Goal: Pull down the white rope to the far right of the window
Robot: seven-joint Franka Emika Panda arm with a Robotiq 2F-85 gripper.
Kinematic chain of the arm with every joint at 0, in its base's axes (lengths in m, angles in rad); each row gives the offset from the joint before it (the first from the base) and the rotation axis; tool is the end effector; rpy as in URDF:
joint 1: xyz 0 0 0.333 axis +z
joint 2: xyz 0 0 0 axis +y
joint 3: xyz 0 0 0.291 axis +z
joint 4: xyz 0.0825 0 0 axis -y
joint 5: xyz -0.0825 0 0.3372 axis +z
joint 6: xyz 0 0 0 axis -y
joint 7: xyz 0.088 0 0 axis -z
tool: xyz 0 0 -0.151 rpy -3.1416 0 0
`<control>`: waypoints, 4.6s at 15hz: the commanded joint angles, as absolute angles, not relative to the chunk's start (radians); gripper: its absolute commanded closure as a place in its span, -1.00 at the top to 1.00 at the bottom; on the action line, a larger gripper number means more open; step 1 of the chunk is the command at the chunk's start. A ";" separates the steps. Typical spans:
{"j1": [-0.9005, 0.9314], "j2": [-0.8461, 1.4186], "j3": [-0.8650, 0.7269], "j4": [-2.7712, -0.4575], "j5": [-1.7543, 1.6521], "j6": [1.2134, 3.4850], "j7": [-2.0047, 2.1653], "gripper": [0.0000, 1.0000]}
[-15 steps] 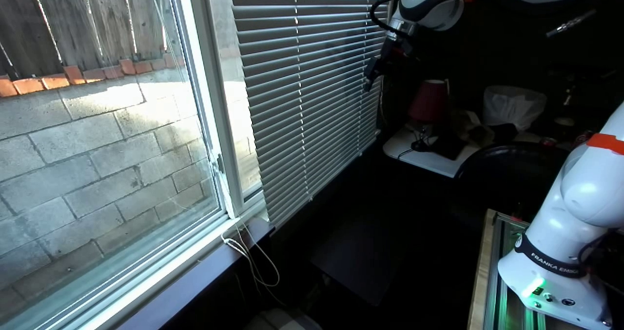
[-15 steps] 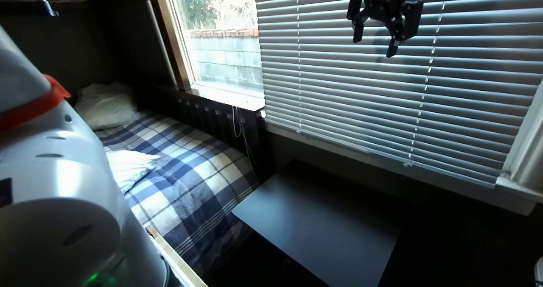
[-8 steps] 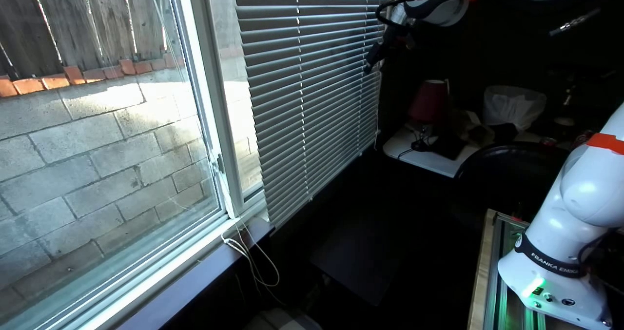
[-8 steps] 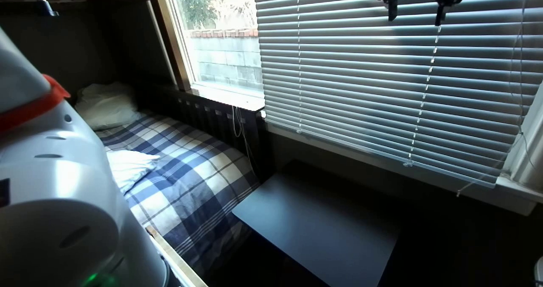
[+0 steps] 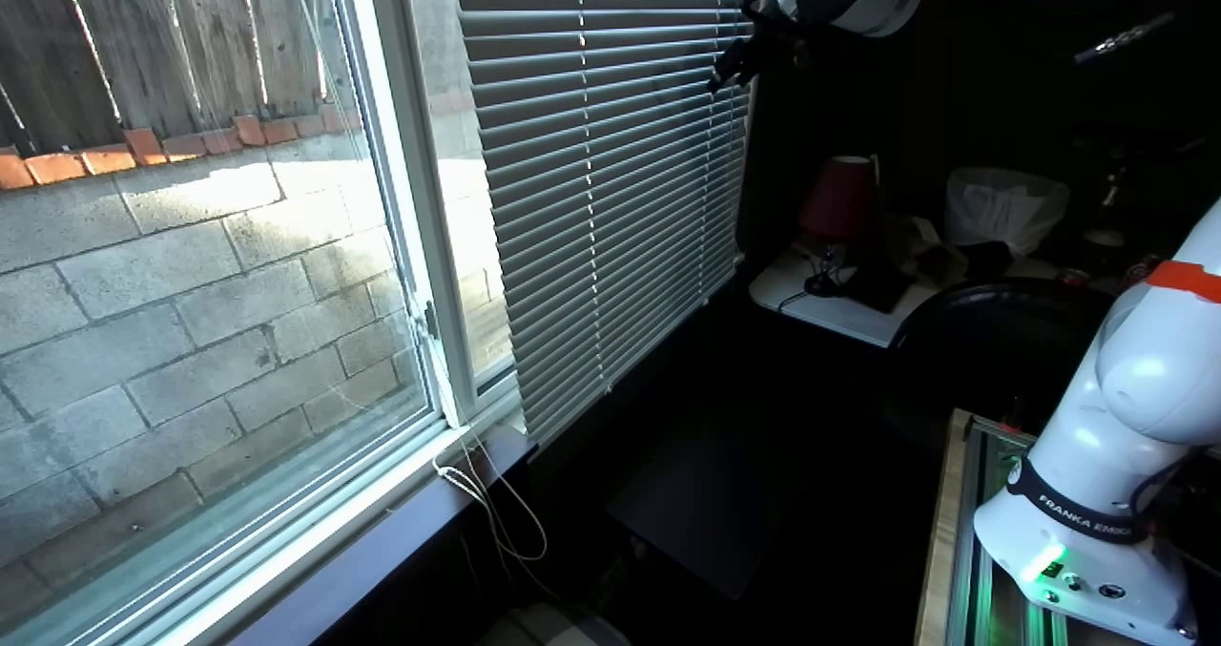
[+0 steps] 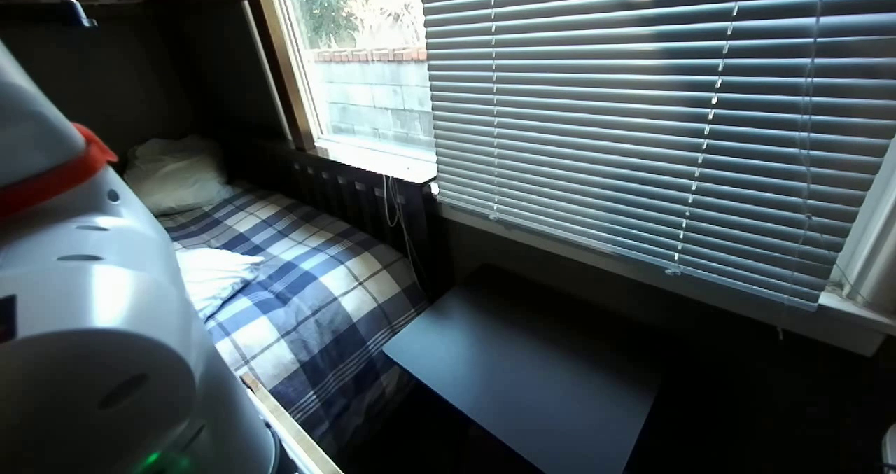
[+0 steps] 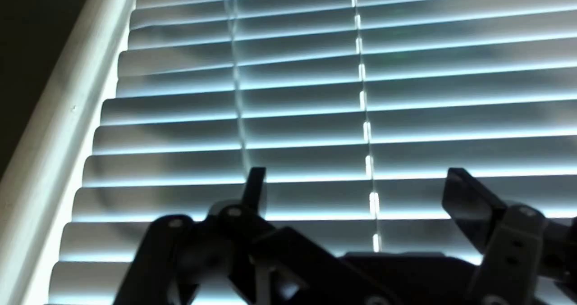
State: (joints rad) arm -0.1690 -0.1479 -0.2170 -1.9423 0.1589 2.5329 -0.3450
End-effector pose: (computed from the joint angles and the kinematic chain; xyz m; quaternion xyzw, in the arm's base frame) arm 0.5110 -0.2125 0.5845 0.9280 -0.0681 0.3627 0.0522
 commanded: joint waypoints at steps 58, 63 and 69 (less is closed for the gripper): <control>-0.153 -0.127 -0.257 -2.011 0.327 2.598 -0.417 -0.99; -0.171 -0.112 -0.276 -1.993 0.300 2.614 -0.410 -0.99; -0.205 -0.066 -0.296 -1.988 0.261 2.672 -0.392 -0.99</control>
State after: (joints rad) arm -0.1868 -0.1023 -0.2821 -1.9954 0.2788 2.6278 -0.4041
